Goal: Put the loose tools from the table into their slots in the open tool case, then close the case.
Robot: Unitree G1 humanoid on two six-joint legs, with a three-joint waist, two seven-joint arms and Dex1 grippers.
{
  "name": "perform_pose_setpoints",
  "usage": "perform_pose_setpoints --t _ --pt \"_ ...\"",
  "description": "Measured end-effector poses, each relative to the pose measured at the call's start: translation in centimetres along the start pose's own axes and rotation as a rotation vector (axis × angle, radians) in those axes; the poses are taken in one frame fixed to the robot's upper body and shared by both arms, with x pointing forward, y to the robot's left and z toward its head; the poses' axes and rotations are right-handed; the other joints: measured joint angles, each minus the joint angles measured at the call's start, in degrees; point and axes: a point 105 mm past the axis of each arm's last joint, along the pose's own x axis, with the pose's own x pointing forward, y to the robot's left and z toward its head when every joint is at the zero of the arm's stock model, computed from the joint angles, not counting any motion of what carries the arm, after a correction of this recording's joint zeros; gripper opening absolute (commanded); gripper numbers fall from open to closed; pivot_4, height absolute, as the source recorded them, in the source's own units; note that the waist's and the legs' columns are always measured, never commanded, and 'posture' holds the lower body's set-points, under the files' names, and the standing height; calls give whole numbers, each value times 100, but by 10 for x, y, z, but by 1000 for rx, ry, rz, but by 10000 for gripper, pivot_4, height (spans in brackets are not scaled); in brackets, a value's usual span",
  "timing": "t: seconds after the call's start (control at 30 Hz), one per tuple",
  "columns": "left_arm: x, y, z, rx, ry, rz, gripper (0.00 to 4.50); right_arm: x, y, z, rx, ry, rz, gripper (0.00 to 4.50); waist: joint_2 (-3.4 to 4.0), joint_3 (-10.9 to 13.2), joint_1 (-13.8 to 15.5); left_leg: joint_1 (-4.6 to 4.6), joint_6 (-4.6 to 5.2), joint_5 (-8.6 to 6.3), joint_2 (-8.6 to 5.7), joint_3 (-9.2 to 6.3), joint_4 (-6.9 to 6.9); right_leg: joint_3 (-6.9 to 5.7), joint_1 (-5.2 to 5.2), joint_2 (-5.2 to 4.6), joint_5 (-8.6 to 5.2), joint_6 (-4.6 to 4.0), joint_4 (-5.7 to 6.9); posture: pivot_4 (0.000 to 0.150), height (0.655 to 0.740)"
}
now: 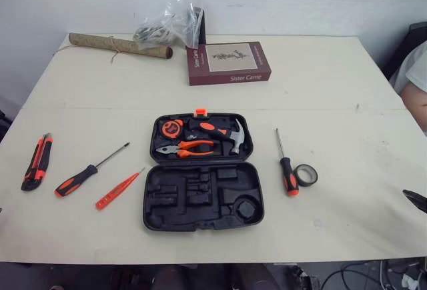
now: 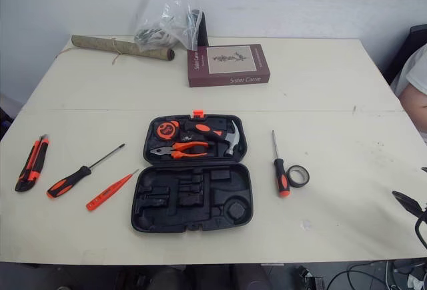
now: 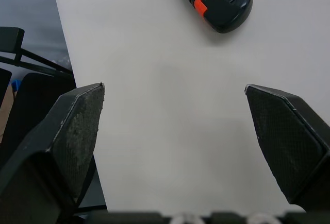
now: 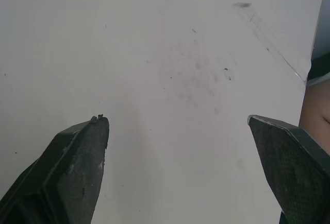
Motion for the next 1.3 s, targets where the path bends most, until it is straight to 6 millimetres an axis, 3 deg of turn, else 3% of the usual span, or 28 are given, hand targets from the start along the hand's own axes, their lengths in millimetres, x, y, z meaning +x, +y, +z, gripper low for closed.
perform_pose_setpoints --t 0.13,0.33,0.43,0.53,0.6,0.63,0.7,0.8,0.93,1.0,1.1,1.3 --pt "2 -3 9 -58 -65 -30 44497 12 -3 10 9 -35 0 45000 0 0 -22 7 0 0 0 4 5 -2 2 -2 0 0 14 1500 7400" --pt "22 -20 73 1 -289 -149 44497 45 19 56 97 -200 124 45000 3 2 -3 7 -8 4 5 0 6 -8 -1 0 0 0 24 1500 7400" --pt "35 -42 113 79 -347 -265 44497 59 42 91 104 -271 275 45000 4 2 43 4 -7 4 5 -2 13 -7 1 0 0 0 23 1500 7400" --pt "52 -83 150 149 -395 -443 44497 74 62 129 68 -338 399 45000 4 2 90 2 -7 4 5 -3 22 -7 1 1 1 1 25 1500 7400" --pt "61 -101 166 176 -427 -499 44497 81 73 142 34 -340 454 45000 5 3 103 0 -8 5 5 -6 21 -9 -1 3 1 1 24 1500 7400" --pt "69 -113 176 195 -443 -533 44830 87 82 146 11 -327 493 42654 5 3 117 -6 -8 5 5 -12 27 -13 -3 4 1 1 23 1500 7400" --pt "81 -129 186 230 -442 -589 39139 96 96 153 -20 -315 549 36512 7 4 110 -33 -7 5 6 -13 44 -14 -25 4 1 1 29 1500 7400" --pt "97 -141 189 249 -415 -627 26473 106 106 159 -76 -297 594 20732 10 6 93 -101 -1 1 6 -13 96 -15 -98 3 1 1 70 1500 7400" --pt "113 -165 182 223 -376 -693 9040 120 121 163 -120 -291 635 1584 10 6 54 -106 -3 2 12 -9 105 -17 -121 3 1 0 102 1500 7400" --pt "118 -182 178 219 -359 -748 228 128 133 165 -148 -293 659 0 10 6 45 -106 -4 3 13 -9 107 -18 -125 3 0 -1 112 1500 7400" --pt "125 -195 178 202 -356 -771 228 139 139 171 -158 -303 658 0 10 6 48 -106 -5 3 15 -10 112 -19 -126 3 0 -2 119 1500 7400" --pt "132 -204 184 200 -353 -766 228 152 156 183 -179 -326 675 0 10 6 60 -105 -5 3 15 -13 116 -22 -126 2 0 -2 126 1500 7400"
